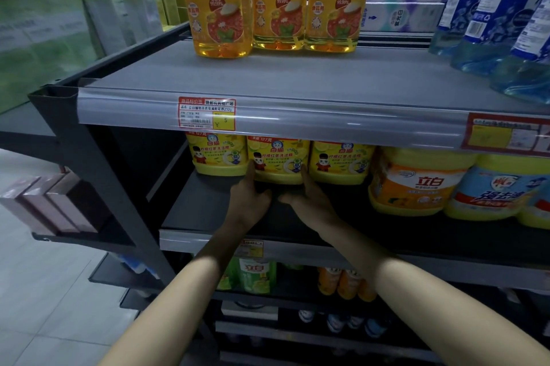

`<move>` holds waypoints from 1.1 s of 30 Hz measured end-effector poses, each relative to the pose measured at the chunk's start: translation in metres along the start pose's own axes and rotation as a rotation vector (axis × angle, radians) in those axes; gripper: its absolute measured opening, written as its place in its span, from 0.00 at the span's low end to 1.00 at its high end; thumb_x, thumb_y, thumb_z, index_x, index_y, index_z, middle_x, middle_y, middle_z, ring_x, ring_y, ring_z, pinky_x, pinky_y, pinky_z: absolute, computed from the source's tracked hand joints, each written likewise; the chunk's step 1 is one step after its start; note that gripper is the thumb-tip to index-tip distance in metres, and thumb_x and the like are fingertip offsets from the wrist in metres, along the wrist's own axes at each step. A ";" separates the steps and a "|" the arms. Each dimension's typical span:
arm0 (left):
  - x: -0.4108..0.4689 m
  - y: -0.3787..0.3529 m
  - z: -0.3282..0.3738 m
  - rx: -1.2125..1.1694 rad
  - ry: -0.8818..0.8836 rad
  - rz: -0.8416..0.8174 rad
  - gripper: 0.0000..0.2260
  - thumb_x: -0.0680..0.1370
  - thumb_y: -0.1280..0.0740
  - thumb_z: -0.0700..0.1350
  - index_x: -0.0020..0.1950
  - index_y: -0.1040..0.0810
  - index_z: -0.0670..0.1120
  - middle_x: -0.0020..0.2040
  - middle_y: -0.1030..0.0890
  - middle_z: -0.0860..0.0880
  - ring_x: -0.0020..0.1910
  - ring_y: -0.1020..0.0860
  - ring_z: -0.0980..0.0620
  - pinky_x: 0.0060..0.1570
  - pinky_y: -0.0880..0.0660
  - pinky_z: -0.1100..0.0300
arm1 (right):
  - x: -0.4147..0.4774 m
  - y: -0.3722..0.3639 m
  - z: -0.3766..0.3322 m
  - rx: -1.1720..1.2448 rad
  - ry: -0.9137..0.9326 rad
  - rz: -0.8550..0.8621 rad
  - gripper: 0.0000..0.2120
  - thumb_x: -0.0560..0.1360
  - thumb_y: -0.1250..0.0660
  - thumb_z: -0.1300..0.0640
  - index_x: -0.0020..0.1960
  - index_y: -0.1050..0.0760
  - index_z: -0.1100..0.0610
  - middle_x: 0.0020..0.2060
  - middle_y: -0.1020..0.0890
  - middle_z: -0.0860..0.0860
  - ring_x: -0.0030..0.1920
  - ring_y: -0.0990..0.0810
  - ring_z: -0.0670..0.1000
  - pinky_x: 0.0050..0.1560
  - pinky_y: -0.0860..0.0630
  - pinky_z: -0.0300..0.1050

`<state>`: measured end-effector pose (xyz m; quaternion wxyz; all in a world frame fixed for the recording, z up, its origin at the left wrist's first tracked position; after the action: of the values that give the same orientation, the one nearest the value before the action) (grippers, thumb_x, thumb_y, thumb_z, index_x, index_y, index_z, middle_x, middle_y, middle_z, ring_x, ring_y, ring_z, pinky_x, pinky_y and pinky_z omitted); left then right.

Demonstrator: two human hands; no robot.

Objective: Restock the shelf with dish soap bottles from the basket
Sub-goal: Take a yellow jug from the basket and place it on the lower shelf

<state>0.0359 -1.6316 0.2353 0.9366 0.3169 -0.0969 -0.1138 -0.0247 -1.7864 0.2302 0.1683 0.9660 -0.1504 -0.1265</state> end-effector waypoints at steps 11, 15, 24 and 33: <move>0.015 -0.006 -0.006 -0.024 0.003 -0.016 0.40 0.80 0.29 0.43 0.87 0.46 0.49 0.66 0.18 0.39 0.63 0.20 0.38 0.47 0.32 0.63 | 0.014 -0.001 -0.003 -0.039 -0.038 -0.019 0.50 0.77 0.27 0.50 0.86 0.58 0.38 0.78 0.29 0.52 0.58 0.27 0.48 0.39 0.33 0.34; 0.012 -0.007 -0.010 -0.006 0.001 -0.023 0.41 0.80 0.29 0.44 0.88 0.49 0.49 0.65 0.18 0.39 0.63 0.20 0.37 0.47 0.32 0.62 | 0.013 0.000 -0.002 -0.114 -0.007 -0.015 0.49 0.78 0.28 0.51 0.86 0.59 0.38 0.76 0.27 0.54 0.43 0.30 0.41 0.35 0.34 0.34; 0.002 -0.004 -0.013 0.093 -0.124 -0.108 0.25 0.79 0.27 0.45 0.76 0.27 0.48 0.70 0.20 0.43 0.67 0.22 0.38 0.55 0.29 0.59 | -0.001 0.017 0.007 -0.348 0.123 -0.078 0.36 0.80 0.28 0.52 0.84 0.39 0.50 0.79 0.30 0.50 0.78 0.31 0.55 0.65 0.31 0.43; -0.027 -0.016 0.015 0.399 -0.080 -0.294 0.13 0.82 0.31 0.51 0.63 0.18 0.47 0.60 0.15 0.43 0.59 0.17 0.39 0.54 0.21 0.50 | -0.041 0.063 0.019 -0.715 0.228 -0.090 0.26 0.80 0.32 0.47 0.76 0.27 0.51 0.67 0.19 0.52 0.63 0.18 0.54 0.58 0.21 0.48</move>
<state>0.0039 -1.6453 0.2337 0.8243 0.5014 -0.1072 -0.2401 -0.0837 -1.8344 0.2437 0.5048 0.8597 -0.0344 -0.0698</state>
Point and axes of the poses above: each hand's wrist, its own x-axis towards the middle knuckle, its own y-axis out of the back of the hand, z = x × y, the point moved 1 cm from there along x, towards the middle knuckle
